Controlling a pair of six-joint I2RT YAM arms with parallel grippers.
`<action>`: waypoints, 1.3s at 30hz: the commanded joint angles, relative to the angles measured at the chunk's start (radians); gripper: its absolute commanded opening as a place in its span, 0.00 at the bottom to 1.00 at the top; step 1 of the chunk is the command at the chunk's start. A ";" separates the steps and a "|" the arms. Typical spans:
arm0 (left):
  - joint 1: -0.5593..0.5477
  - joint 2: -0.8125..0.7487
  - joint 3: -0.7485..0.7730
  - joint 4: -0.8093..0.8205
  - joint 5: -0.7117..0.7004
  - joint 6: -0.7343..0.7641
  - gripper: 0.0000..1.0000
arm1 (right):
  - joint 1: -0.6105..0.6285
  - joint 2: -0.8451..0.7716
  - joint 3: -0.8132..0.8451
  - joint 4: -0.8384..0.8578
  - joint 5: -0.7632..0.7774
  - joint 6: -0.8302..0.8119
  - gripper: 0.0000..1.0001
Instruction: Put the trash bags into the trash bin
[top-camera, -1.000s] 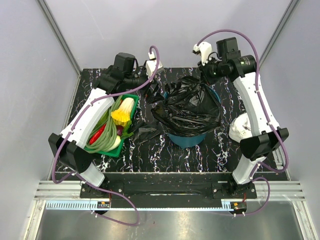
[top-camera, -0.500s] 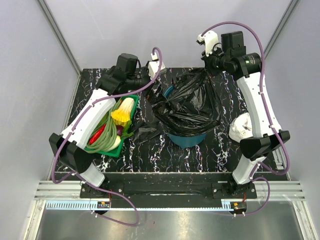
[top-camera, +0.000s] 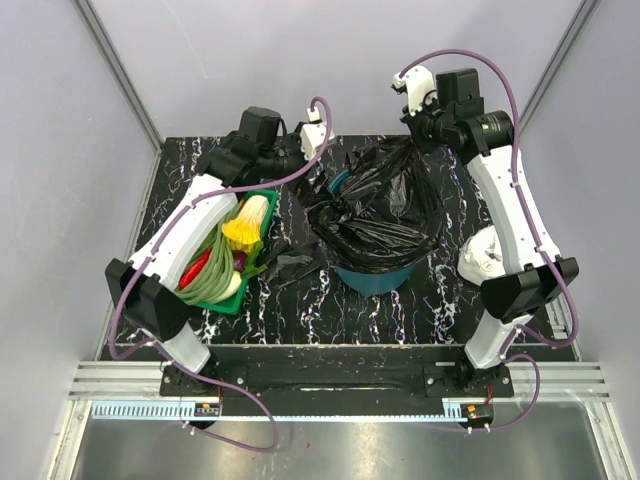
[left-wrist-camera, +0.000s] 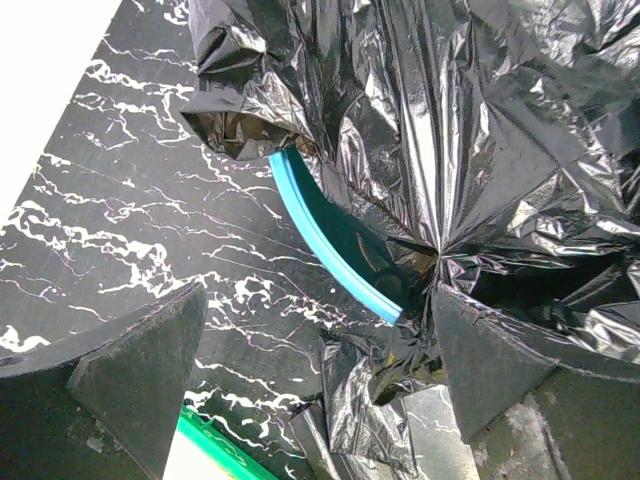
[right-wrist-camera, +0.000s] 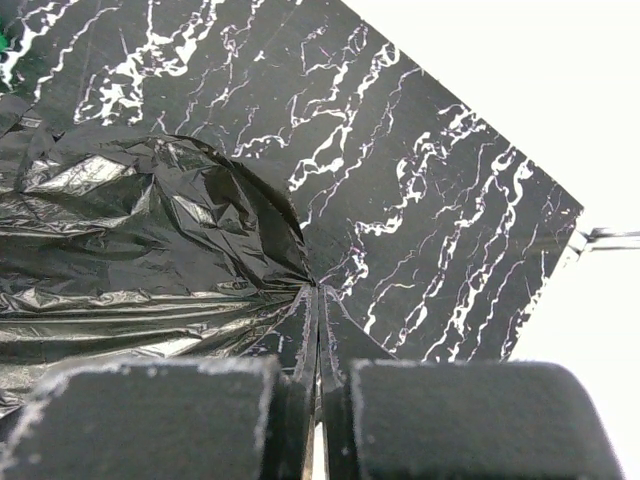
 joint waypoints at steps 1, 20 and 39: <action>-0.004 0.035 0.045 0.027 -0.022 0.043 0.99 | 0.007 -0.042 -0.014 0.069 0.048 -0.003 0.00; 0.033 -0.043 0.050 0.024 0.128 -0.090 0.98 | 0.004 -0.050 -0.063 0.114 0.079 -0.011 0.00; 0.098 0.068 0.116 -0.342 0.403 0.486 0.95 | 0.004 -0.057 -0.095 0.114 0.042 -0.008 0.00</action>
